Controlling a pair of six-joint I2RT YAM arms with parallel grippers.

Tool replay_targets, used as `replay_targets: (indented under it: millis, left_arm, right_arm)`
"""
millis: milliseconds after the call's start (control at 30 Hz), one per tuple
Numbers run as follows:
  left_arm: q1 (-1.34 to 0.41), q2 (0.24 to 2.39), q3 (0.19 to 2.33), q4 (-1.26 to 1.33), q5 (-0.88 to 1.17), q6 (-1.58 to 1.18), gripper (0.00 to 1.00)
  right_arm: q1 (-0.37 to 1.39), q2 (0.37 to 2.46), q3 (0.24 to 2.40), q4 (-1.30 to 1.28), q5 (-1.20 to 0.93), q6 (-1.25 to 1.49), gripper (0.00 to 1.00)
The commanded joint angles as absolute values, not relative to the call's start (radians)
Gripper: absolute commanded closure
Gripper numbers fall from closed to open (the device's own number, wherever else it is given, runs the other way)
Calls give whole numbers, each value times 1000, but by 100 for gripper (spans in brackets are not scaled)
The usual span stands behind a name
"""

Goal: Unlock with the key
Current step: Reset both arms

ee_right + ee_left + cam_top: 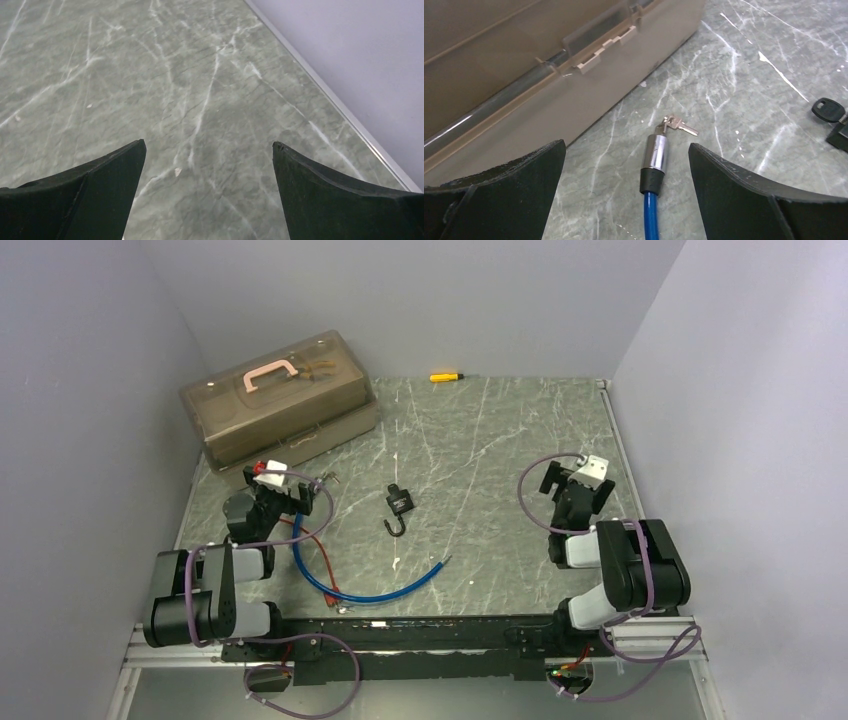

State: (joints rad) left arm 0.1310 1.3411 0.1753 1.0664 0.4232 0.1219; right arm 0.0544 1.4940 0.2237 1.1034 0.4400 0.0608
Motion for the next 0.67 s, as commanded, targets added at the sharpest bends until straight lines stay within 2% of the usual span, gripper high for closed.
replay_targets:
  millis: [0, 67, 167, 633]
  left_arm:
    - [135, 1349, 200, 1110, 394, 130, 1]
    - [134, 1330, 210, 1054, 390, 147, 1]
    - [135, 1346, 199, 1110, 392, 133, 1]
    - [127, 1341, 211, 1073, 379, 144, 1]
  right_arm:
    - [21, 1470, 244, 1098, 386, 115, 0]
    - [21, 1468, 237, 1115, 391, 107, 0]
    - [22, 1468, 233, 1122, 391, 106, 0]
    - [22, 1467, 235, 1116, 391, 107, 0]
